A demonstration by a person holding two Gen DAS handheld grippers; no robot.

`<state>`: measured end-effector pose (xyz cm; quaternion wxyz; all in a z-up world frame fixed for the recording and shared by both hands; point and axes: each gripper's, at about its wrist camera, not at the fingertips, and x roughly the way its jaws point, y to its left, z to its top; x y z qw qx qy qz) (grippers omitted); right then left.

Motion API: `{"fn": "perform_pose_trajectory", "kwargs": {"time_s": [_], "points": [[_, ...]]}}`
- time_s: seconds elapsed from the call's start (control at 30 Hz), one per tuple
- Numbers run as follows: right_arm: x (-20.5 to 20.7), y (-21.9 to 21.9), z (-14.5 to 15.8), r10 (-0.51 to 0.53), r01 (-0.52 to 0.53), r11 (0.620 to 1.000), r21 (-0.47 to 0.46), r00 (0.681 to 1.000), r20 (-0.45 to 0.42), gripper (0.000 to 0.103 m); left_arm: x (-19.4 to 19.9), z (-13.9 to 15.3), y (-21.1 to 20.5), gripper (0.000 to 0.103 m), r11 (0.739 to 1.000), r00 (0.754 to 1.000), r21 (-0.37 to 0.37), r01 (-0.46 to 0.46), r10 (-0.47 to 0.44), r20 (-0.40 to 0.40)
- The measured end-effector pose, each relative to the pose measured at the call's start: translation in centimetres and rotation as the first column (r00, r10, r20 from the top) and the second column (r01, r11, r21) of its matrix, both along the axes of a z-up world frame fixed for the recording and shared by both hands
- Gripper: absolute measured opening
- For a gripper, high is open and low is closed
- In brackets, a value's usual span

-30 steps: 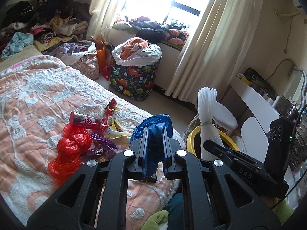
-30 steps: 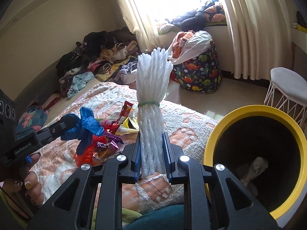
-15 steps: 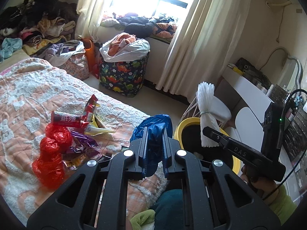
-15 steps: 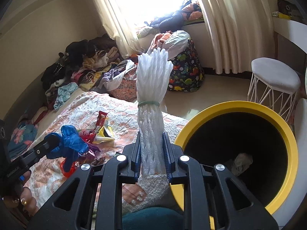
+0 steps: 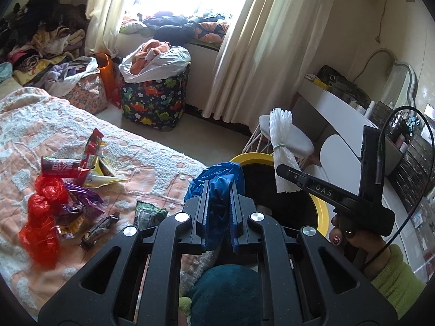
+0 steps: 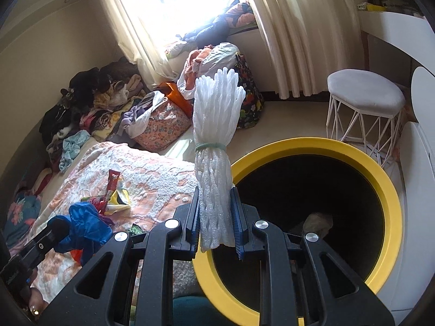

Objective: Collect trash
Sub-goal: 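Carry the blue bag and white bundle over the bin with both tools, then open both tools to drop the blue bag and white bundle into the bin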

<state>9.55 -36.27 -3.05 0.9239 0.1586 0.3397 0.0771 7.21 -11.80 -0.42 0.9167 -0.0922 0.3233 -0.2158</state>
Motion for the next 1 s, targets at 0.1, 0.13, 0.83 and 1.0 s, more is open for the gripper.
{"fn": "perform_pose_trajectory", "kwargs": {"time_s": [0.1,0.13,0.83,1.0], "points": [[0.1,-0.8,-0.2,-0.024,0.024,1.000,-0.001,1.000,-0.007,0.019,0.1,-0.4,-1.1,0.007,1.000,1.000,0.006,0.030,-0.030,-0.005],[0.2,-1.2,-0.3,-0.032,0.032,0.999,-0.001,0.999,-0.011,0.020,0.1,-0.5,-1.5,0.007,0.999,0.999,0.007,0.039,-0.039,-0.006],[0.8,-7.2,-3.8,-0.189,0.192,0.981,0.017,0.974,-0.127,0.020,3.2,-2.8,-9.1,0.007,0.984,0.983,0.017,0.176,-0.175,-0.048],[1.1,-8.0,-4.6,-0.203,0.208,0.978,0.018,0.966,-0.158,0.020,4.8,-3.5,-9.9,0.007,0.985,0.982,0.006,0.170,-0.169,-0.084]]}}
